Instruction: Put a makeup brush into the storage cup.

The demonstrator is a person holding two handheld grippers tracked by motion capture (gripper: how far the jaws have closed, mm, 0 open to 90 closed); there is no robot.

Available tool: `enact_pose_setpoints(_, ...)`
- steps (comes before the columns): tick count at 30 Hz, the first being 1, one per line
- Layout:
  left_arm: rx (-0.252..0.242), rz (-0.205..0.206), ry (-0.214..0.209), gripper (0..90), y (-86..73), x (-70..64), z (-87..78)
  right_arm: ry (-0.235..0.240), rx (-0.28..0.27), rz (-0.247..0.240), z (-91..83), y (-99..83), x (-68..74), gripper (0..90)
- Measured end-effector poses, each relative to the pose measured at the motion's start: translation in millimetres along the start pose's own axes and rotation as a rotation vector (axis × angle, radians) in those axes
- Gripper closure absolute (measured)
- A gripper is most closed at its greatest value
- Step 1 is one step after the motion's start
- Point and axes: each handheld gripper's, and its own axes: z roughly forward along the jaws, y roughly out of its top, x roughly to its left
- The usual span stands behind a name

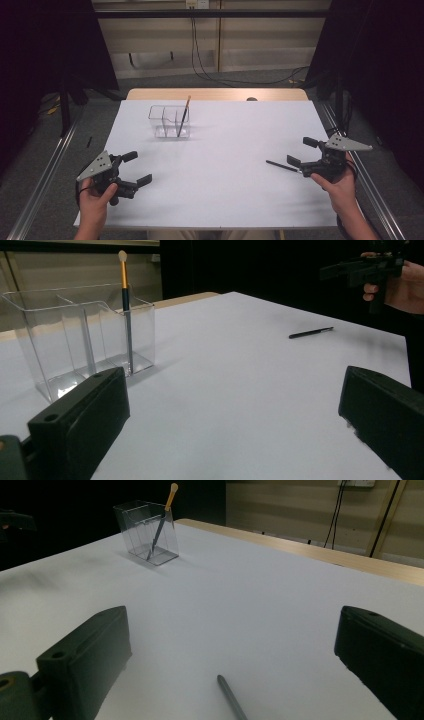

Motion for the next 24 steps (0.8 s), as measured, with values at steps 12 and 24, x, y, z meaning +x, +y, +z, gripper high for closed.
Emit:
enact_pose_setpoints(12, 0.021, 0.018, -0.001, 0.0, 1.1, -2.8, 3.8, -0.003, 0.070, -0.004, 4.6, -2.2, -6.0, 1.3)
enact_pose_setpoints(24, 0.028, 0.022, -0.003, 0.0, 0.8, -5.2, 3.8, 0.003, 0.212, -0.010, 8.1, -5.1, -21.0, 3.9)
